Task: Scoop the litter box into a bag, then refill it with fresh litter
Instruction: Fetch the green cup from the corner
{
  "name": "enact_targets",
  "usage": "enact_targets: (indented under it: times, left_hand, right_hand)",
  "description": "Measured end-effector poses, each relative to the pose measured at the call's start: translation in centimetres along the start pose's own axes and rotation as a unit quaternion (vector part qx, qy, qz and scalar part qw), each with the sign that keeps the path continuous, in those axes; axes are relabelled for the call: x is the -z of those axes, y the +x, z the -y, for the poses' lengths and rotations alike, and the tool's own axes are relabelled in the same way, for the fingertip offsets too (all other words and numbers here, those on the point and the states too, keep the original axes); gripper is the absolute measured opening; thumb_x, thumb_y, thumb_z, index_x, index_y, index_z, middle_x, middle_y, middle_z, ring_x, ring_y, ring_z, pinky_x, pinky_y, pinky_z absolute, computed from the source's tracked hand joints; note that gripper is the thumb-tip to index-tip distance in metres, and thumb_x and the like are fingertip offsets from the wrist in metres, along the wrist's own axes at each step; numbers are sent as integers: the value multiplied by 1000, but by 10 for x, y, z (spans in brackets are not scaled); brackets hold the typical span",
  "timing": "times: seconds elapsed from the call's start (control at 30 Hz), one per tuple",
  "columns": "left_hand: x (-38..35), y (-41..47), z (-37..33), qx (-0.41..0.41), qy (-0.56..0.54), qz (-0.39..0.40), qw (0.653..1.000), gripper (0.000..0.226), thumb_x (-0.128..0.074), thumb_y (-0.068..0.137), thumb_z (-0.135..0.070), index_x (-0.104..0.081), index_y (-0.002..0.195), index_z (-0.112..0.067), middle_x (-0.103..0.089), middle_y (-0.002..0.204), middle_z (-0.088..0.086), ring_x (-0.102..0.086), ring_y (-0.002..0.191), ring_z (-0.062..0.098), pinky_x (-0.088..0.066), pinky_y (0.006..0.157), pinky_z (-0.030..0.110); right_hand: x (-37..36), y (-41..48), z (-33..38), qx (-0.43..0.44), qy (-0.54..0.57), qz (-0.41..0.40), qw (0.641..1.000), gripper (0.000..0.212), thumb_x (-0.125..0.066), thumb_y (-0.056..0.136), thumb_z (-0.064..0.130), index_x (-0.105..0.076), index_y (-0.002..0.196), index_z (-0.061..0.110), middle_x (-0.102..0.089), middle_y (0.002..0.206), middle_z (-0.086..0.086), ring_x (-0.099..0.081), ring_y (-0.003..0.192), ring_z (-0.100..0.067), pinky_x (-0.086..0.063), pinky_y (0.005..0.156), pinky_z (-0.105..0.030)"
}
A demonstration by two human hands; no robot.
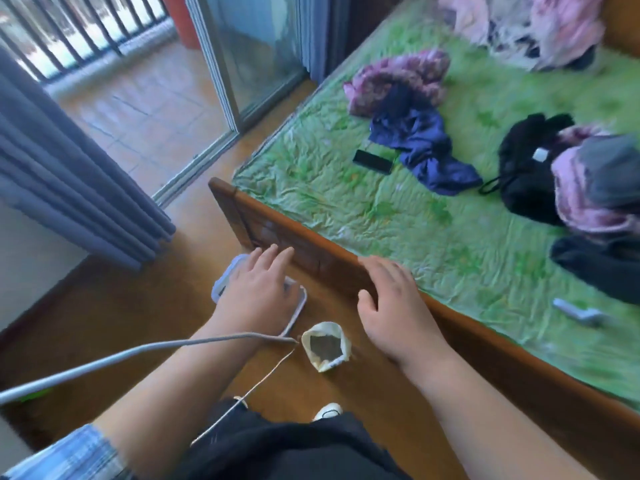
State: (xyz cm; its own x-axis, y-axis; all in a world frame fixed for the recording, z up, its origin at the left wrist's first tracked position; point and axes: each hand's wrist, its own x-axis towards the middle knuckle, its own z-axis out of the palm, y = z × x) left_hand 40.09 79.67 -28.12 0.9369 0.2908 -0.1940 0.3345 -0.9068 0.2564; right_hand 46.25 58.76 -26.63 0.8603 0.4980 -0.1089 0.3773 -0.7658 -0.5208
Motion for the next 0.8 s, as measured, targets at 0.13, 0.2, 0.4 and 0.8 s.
enact_targets:
  times: [0.13,0.2,0.4,0.8]
  left_hand:
    - [32,-35,53,57,12,-22,998,70,-22,86,-53,-30,151,-30,-33,158,1,-25,147,25,-26,118,46]
    - [45,-55,84,109,2,-37,993,63,-32,93,-51,-26,153,-30,-28,160,1,-21,149,24,-21,121,44]
    - [77,-117,183,226,-39,-60,971,63,-38,99,-48,-18,155,-32,-18,164,-2,-11,151,22,-16,122,40]
    - [128,-240,460,356,-70,-95,927,62,-35,99,-50,-16,155,-32,-16,164,-3,-11,151,20,-17,122,41]
  right_hand:
    - [0,2,53,73,-33,25,996,61,-38,90,35,-43,148,18,-40,153,-2,-26,144,-20,-13,122,-31]
    - [-12,10,83,105,-39,39,993,63,-35,89,38,-42,148,19,-39,153,-3,-24,145,-21,-9,123,-29]
    - [-62,26,201,194,-48,116,973,59,-45,98,34,-27,154,27,-24,161,3,-6,150,-15,-5,123,-32]
    - [-210,25,481,263,-47,176,948,59,-48,100,32,-23,153,38,-17,163,14,-1,152,-13,-8,125,-40]
